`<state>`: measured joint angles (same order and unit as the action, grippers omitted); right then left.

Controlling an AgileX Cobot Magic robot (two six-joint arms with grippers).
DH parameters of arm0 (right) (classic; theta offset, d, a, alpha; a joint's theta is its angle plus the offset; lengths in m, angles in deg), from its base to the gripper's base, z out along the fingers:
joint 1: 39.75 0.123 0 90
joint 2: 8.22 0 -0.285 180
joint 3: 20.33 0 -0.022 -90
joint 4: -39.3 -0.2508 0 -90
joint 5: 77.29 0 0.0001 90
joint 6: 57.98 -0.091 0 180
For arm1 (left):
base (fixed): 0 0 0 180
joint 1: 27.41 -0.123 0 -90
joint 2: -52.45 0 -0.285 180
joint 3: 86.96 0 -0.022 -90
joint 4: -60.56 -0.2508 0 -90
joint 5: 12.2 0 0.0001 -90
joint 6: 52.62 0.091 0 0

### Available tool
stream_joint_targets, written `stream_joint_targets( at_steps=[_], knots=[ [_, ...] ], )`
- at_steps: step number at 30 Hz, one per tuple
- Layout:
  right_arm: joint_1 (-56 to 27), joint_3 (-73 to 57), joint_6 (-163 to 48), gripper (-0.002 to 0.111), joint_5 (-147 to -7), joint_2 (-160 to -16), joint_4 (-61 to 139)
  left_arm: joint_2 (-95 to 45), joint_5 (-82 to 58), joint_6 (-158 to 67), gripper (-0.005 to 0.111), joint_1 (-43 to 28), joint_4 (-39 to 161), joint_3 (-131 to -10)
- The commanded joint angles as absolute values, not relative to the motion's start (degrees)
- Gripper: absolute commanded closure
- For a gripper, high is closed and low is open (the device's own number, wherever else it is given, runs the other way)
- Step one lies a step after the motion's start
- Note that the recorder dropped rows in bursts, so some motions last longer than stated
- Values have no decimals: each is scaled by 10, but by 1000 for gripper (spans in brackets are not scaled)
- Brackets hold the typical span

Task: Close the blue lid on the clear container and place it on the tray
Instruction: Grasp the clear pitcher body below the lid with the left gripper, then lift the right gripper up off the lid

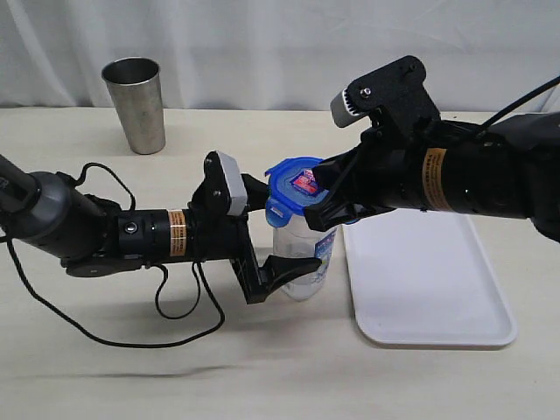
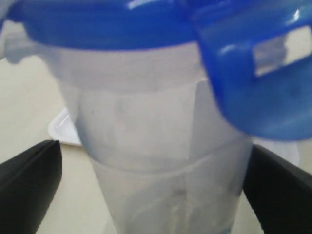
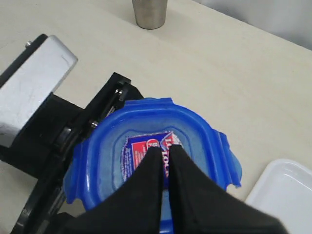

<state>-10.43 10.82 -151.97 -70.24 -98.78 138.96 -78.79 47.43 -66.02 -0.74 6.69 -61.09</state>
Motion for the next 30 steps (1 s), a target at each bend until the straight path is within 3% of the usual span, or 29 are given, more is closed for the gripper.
stream_joint_targets(
  at_steps=[1, 24, 28, 29, 30],
  knots=[
    [-103, 105, -1527, 102, -700, -985, 1392, -806, 468, -663, 14, 8, 73, -632],
    [-103, 102, -1533, 102, -701, -965, 1392, -824, 481, -664, 16, 16, 67, -650],
    [-103, 102, -1536, 102, -698, -960, 1392, -824, 485, -663, 39, 16, 73, -651],
    [-103, 102, -1537, 102, -694, -960, 1392, -824, 486, -663, 47, 16, 73, -651],
    [-103, 102, -1537, 102, -682, -960, 1392, -824, 487, -663, 64, 16, 73, -651]
  ],
)
